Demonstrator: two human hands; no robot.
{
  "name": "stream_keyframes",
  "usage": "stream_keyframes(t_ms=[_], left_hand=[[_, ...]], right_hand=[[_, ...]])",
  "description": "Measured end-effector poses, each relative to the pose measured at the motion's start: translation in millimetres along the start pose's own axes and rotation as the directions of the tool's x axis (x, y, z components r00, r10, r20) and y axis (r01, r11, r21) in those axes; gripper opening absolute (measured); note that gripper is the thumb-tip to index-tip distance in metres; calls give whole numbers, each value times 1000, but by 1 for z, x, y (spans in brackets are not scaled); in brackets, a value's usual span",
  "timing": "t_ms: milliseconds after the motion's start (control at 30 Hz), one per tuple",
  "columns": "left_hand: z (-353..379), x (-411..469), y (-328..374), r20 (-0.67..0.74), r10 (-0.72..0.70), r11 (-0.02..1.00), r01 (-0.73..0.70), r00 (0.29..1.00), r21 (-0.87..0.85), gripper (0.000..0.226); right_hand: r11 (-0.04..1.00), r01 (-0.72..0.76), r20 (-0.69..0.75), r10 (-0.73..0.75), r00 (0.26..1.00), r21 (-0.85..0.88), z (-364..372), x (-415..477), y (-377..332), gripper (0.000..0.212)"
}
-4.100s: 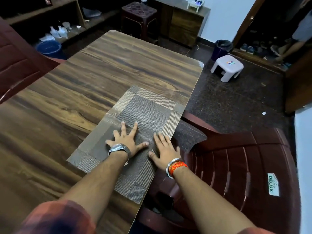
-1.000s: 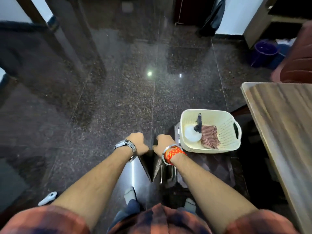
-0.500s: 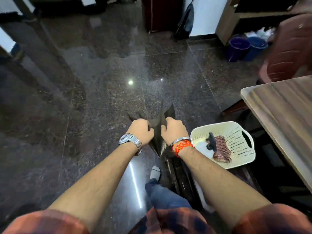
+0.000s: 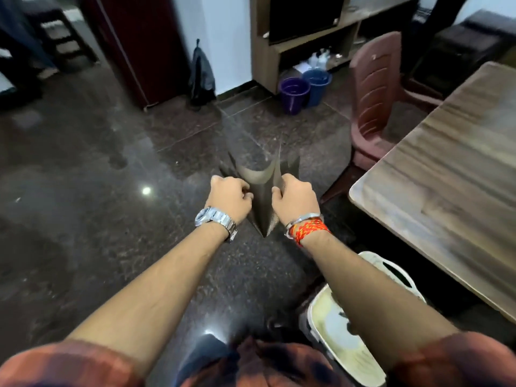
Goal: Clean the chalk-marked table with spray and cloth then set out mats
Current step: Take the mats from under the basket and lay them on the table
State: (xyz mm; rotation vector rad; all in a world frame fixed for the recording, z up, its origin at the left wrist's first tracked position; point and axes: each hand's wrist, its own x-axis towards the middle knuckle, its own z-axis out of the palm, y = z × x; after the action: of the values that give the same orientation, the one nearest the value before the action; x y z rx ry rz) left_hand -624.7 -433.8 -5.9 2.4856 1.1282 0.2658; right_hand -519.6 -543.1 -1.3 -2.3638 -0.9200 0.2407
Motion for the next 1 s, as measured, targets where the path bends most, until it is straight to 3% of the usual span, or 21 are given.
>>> stream_keyframes(t_ms=[267, 433, 533, 633, 767, 900, 1000], left_hand=[[22, 165, 45, 167, 315, 947, -297, 934, -125, 23], [41, 239, 95, 228, 535, 844, -500, 813, -197, 24], [54, 269, 140, 180, 683, 725, -630, 708, -277, 25], [71, 287, 183, 155, 735, 659, -640, 660, -396, 16], [106, 321, 244, 136, 780, 579, -621, 611, -529, 14], [131, 353, 310, 91, 795, 542, -636, 600, -549, 15], [148, 378, 356, 86, 771, 550, -592, 632, -589, 17]], right_hand=[[961, -275, -251, 273, 929, 28, -8, 110, 30, 21], [884, -459, -424, 452, 785, 91, -39, 149, 57, 20], [819, -552, -499, 548, 671, 157, -67, 165, 87, 20], [785, -597, -556, 573, 602, 164, -97, 179, 125, 20], [760, -631, -554, 597, 580, 159, -139, 202, 187, 23], [752, -613, -558, 625, 546, 243, -180, 218, 240, 22], [734, -616, -548, 653, 523, 287, -209, 229, 276, 23]])
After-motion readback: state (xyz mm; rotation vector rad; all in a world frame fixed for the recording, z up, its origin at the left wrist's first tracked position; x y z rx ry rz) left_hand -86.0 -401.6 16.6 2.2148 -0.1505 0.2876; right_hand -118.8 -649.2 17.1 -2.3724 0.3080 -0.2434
